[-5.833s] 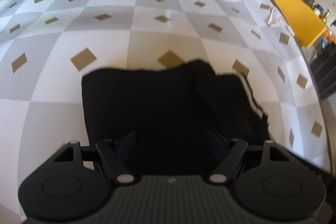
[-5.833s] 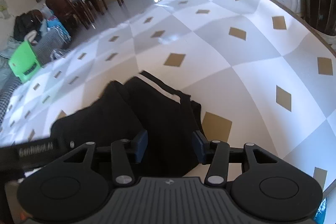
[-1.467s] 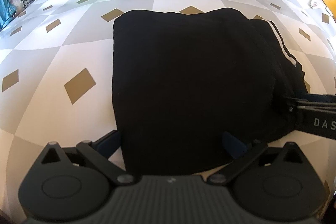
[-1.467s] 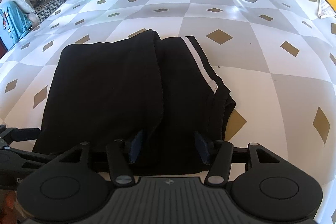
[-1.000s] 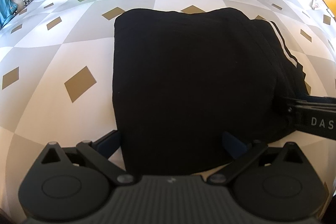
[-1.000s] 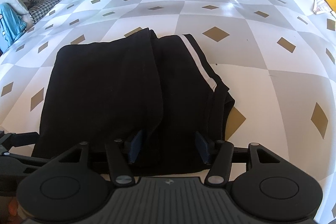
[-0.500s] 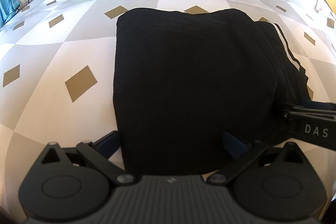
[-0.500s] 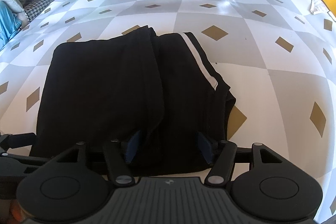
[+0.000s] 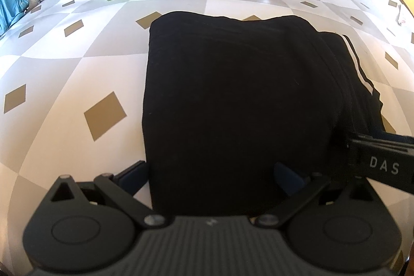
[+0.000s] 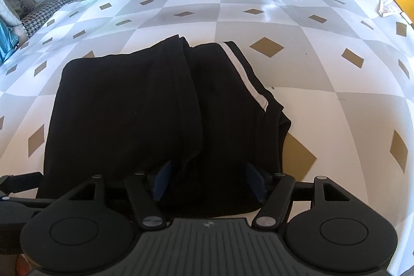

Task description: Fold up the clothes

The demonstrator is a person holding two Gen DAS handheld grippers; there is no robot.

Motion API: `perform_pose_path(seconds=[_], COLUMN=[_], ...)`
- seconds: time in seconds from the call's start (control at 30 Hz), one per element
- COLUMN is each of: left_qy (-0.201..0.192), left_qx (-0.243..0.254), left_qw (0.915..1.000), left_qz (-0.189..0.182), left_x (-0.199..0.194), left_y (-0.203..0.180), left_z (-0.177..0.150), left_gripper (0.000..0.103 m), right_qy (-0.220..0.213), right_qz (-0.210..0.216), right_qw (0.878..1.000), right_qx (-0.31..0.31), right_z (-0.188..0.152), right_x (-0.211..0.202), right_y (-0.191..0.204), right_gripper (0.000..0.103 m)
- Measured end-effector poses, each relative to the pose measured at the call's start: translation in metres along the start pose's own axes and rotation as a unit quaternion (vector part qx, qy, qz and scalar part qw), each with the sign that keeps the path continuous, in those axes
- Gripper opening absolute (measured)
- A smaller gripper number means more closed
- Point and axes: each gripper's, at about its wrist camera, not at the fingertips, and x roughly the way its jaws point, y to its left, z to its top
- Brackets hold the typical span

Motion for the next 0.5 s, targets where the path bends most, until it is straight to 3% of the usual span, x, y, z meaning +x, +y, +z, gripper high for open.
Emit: perform_pose_path(seconds=[0.27,0.5], left_qy=[-0.002,-0.002], left_qx=[-0.014,-0.021], left_qw=[0.9999,0.9997], left_qz=[0.009,0.016], left_x=[-0.008,-0.011], left_y=[0.020,0.011], left_z=[0.004,-0.018], left_gripper=[0.103,0.103], right_qy=[-0.008,-0.013], right_qz=[0.002,0.006], right_qw=[1.000,1.000], right_qx=[0.004,0.006], right_z=[0.008,0.015], right_x=[0.009,0.015], right_y=[0.012,0.020], right_gripper=[0.065,0.066])
